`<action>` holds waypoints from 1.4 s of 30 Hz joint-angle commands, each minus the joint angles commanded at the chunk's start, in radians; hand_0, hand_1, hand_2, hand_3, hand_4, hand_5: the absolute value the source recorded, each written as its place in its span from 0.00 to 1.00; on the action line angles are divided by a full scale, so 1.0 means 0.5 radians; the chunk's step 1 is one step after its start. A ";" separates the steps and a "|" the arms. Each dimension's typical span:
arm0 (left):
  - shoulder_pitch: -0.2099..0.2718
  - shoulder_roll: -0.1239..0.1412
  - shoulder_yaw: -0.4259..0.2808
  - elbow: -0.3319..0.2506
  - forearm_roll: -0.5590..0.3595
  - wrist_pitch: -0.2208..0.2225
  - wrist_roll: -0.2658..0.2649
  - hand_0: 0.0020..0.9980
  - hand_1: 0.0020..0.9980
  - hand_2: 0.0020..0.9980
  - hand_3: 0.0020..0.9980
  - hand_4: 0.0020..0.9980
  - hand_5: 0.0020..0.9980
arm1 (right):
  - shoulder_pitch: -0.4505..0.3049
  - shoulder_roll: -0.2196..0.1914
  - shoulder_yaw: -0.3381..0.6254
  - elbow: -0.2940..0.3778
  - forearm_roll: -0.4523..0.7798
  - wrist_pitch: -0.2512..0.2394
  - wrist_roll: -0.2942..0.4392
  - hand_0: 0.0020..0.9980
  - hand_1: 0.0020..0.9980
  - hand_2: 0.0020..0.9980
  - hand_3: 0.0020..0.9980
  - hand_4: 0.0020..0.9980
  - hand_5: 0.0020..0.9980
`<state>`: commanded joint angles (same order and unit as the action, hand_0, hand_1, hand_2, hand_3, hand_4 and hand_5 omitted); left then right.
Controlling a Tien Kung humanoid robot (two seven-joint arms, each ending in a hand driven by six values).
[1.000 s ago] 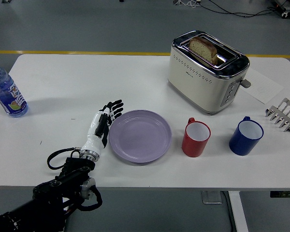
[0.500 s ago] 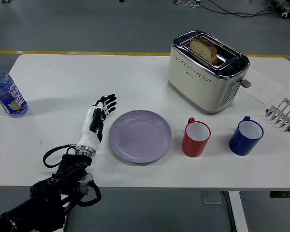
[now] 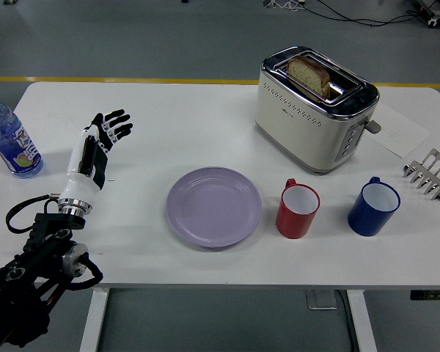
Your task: Push plate across desktop
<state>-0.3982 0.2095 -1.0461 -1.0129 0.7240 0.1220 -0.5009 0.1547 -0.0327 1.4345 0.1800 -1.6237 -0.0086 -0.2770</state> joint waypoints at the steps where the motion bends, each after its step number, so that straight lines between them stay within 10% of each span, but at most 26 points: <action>1: 0.048 0.043 -0.080 -0.061 0.029 -0.063 0.085 0.65 0.65 0.65 0.64 0.46 1.00 | 0.003 -0.002 0.000 0.000 0.005 -0.002 0.002 0.64 0.63 0.66 0.59 0.39 0.18; 8: 0.314 0.180 -0.518 -0.319 0.075 -0.305 0.454 0.57 0.64 0.64 0.63 0.46 1.00 | 0.010 -0.009 0.013 0.000 0.012 -0.010 0.009 0.64 0.63 0.66 0.59 0.39 0.18; 20: 0.475 0.227 -1.002 -0.264 -0.071 -0.470 0.583 0.56 0.63 0.64 0.63 0.47 1.00 | 0.008 -0.004 0.047 0.000 -0.032 -0.012 0.000 0.64 0.63 0.66 0.59 0.39 0.18; 42: 0.461 0.216 -1.081 -0.145 -0.171 -0.618 0.866 0.58 0.67 0.67 0.65 0.50 1.00 | 0.006 -0.005 0.055 0.000 -0.050 -0.012 -0.002 0.64 0.63 0.66 0.59 0.39 0.18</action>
<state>-0.1679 0.3177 -1.5868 -1.0852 0.6387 -0.1870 -0.0677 0.1575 -0.0351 1.4619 0.1800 -1.6485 -0.0148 -0.2779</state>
